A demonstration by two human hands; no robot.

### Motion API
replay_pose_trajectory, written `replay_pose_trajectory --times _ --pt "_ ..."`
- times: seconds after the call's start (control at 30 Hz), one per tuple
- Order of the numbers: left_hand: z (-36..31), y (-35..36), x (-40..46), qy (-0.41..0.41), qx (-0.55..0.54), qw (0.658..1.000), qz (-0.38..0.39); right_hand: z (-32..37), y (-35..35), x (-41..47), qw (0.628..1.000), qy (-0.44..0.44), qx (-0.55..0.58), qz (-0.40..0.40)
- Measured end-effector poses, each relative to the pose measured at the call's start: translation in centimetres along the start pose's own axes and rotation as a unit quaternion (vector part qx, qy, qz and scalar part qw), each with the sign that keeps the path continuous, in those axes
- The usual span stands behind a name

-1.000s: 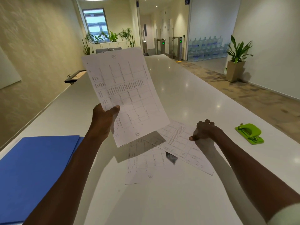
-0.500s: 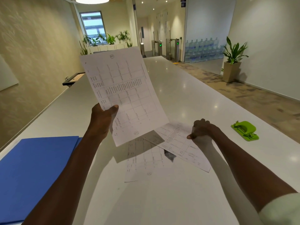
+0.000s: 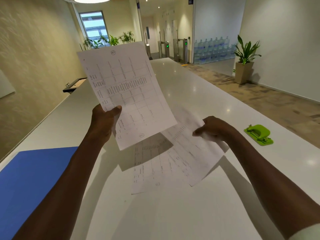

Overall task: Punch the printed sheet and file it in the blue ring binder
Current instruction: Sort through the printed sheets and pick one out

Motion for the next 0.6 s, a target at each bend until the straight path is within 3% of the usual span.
replay_pose_trajectory --times 0.1,0.2,0.3,0.43,0.6 --pt "-0.3 0.3 -0.2 0.005 0.001 1.0 0.004 0.8 0.8 -0.6 0.989 0.035 0.144 0.024" --pt "-0.3 0.7 -0.4 0.002 0.001 1.0 0.008 1.0 3.4 -1.8 0.978 0.036 0.202 0.042" --pt "-0.4 1.1 -0.6 0.002 0.0 1.0 0.015 1.4 6.0 -2.8 0.989 -0.046 0.143 0.003" --pt "-0.6 1.2 -0.9 0.003 0.007 1.0 0.017 1.4 8.6 -3.5 0.989 -0.141 0.035 0.013" --pt "-0.5 1.0 -1.0 0.0 0.013 1.0 0.01 0.0 8.9 -3.2 0.975 -0.185 -0.121 0.034"
Point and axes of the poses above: each hand's wrist, its own x-axis towards the middle knuckle, its own y-axis out of the palm, z = x × y, the point moved 4 cm from there along x, towards the middle knuckle, and after that the axes turned 2 degrees about -z, right-handed, at the moved point
